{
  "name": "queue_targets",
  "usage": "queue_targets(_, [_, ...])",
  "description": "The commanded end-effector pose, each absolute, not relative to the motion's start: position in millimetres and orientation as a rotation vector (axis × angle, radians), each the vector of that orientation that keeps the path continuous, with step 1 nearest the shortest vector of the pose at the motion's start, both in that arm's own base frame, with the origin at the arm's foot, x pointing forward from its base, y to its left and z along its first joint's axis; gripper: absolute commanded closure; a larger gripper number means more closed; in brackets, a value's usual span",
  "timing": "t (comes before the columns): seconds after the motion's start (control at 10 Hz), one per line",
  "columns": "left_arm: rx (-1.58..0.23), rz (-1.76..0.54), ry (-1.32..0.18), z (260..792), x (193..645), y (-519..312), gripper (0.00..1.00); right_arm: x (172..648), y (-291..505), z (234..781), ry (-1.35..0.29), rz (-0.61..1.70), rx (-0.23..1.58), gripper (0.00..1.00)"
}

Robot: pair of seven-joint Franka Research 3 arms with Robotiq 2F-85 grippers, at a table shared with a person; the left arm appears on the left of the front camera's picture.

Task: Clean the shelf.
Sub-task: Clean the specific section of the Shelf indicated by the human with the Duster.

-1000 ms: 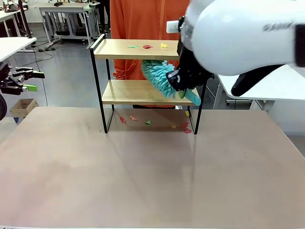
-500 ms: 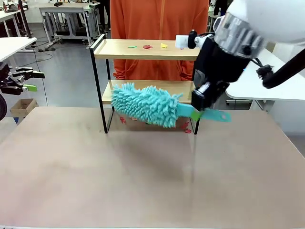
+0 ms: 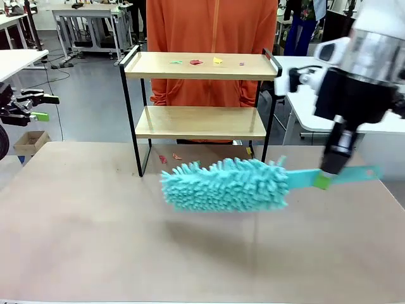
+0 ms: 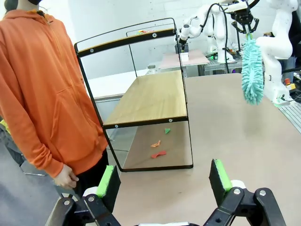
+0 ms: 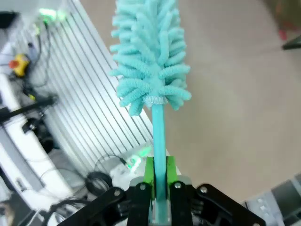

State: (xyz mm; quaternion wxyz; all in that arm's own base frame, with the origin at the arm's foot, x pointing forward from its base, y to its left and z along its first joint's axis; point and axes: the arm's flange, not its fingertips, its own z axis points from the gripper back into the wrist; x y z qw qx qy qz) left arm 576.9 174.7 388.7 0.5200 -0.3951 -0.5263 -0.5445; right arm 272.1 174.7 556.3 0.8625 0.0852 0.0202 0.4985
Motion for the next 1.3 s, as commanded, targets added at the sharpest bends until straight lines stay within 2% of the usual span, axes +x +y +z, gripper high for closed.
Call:
queue_targets(0.0, [-0.948, -1.307, -1.268, 392, 574, 175, 0.0, 268, 130, 551, 0.059, 1.084, 0.164, 0.87])
queue_targets(0.3, [-0.948, -1.307, -1.268, 392, 574, 175, 0.0, 255, 103, 543, 0.09, 1.121, 0.083, 0.87])
queue_targets(1.2, [-0.948, -1.307, -1.268, 392, 574, 175, 0.0, 256, 107, 543, 0.098, 1.09, 0.09, 0.87])
